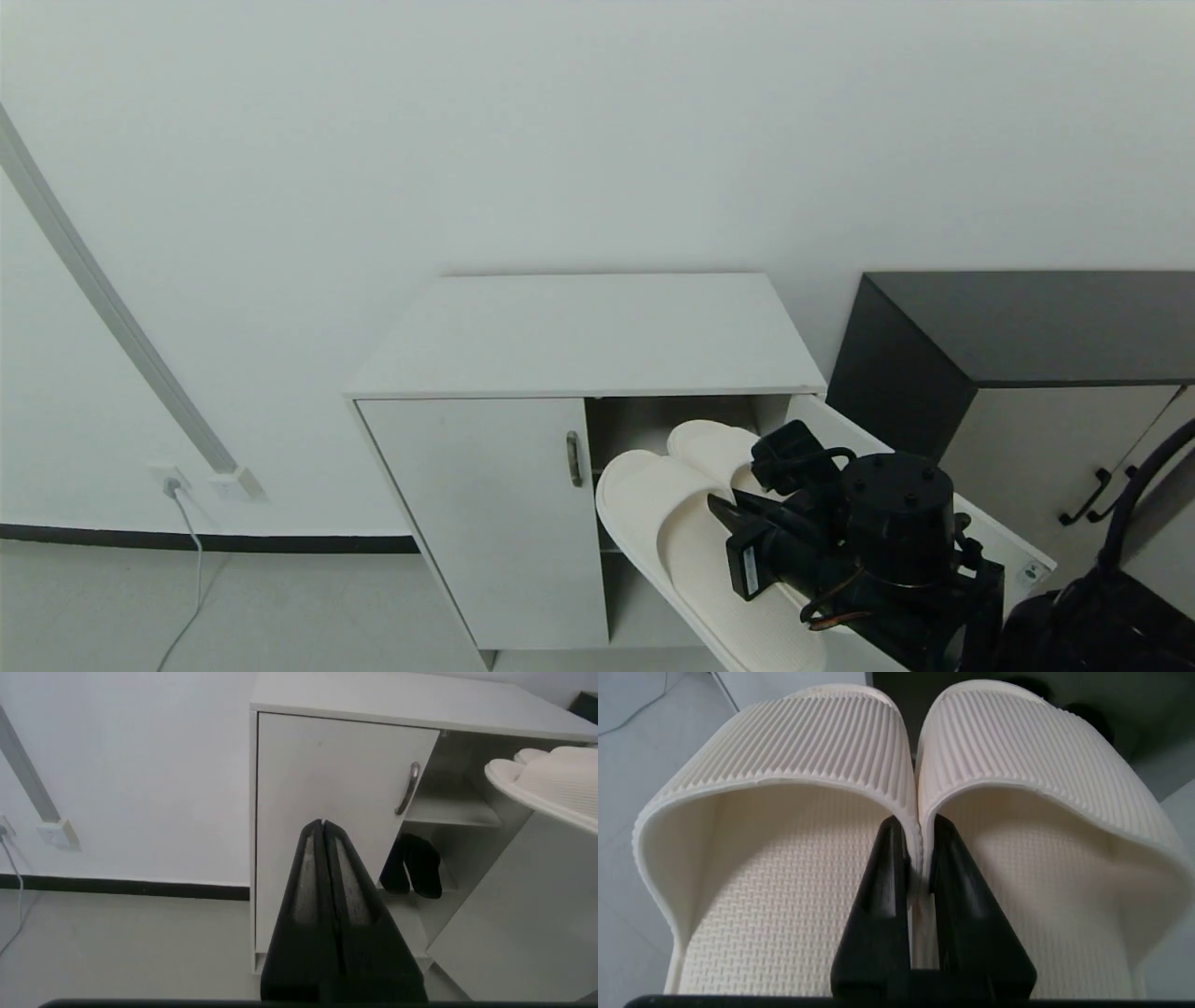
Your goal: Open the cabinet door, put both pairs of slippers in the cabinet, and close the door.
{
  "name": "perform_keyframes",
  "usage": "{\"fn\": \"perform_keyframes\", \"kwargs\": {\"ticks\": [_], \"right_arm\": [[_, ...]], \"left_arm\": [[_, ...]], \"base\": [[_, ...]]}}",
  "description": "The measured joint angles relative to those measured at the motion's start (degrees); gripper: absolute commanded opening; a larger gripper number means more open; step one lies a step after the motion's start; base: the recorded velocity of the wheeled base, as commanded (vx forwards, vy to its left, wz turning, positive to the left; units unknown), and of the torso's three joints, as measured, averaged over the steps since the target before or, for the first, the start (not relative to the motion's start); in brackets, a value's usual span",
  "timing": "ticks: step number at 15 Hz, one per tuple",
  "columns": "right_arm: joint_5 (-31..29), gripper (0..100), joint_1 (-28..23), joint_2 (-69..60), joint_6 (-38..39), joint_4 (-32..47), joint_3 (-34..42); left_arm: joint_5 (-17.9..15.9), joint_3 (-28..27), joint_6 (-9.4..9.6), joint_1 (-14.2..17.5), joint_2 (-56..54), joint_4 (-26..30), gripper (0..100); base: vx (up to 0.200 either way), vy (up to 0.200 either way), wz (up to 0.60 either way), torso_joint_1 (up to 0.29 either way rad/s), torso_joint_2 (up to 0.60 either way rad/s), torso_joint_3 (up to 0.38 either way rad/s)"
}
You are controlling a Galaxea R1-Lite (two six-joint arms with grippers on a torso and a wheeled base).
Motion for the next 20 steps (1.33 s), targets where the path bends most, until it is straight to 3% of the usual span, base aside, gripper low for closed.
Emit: {"fn": "perform_keyframes", "kwargs": {"ticks": [20], "right_arm": [[0.0, 0, -0.1, 2.8, -0.1, -2.1, -0.1]], "left_arm": [[0.1, 0.0, -0.02, 0.0, 0.0, 0.0, 0]], "base": [[0.0, 0.0, 0.0, -0.19, 0.51, 0.321]]}}
